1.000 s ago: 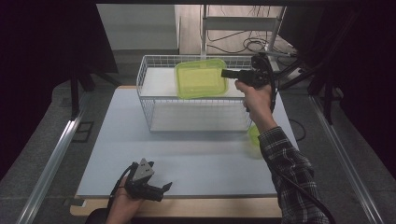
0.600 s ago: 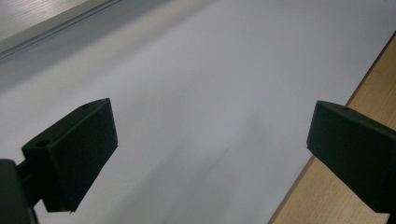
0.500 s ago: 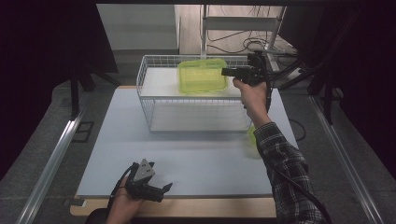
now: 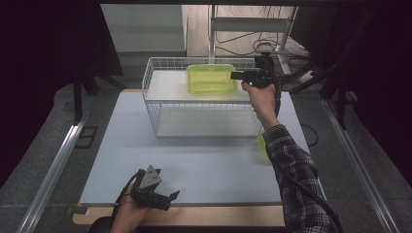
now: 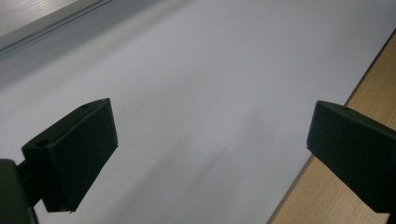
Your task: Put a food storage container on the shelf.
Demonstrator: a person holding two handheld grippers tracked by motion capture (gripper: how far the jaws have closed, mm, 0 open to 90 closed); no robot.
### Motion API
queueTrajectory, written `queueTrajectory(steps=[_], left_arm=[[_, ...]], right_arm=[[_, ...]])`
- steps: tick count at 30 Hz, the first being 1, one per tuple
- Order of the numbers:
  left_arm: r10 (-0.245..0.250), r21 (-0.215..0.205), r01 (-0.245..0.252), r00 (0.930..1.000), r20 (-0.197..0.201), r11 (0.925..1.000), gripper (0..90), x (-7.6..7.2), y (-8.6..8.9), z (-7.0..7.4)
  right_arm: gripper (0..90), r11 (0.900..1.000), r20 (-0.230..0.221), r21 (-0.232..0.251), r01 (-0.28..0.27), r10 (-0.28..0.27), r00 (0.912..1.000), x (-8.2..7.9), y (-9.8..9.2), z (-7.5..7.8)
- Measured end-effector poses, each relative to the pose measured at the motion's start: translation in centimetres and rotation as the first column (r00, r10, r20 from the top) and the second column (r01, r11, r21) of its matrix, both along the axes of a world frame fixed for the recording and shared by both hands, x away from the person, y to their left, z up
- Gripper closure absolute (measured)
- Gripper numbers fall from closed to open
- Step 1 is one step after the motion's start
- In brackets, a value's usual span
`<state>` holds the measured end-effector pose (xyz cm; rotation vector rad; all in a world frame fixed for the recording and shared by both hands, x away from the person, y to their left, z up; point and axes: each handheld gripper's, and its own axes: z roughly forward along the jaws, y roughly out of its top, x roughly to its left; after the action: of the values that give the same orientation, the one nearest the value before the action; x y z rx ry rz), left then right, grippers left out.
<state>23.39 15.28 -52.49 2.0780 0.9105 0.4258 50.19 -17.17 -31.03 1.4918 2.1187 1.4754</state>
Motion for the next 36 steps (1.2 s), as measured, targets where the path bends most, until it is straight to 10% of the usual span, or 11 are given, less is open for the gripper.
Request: queueTrajectory(steps=[15,36], left_arm=[[0.002,-0.002,-0.002,1.0000,0.001,1.0000,1.6,0.0,0.0,0.0],[0.016,-0.073,-0.014,0.9995,0.026,0.9972,2.4,0.1,0.5,0.2]], right_arm=[[45.7,0.999,0.027,-0.034,-0.005,0.006,0.9996,0.0,0.1,-0.1],[22.7,0.987,0.131,-0.101,-0.128,0.141,0.9813,-4.0,-0.5,-0.1]])
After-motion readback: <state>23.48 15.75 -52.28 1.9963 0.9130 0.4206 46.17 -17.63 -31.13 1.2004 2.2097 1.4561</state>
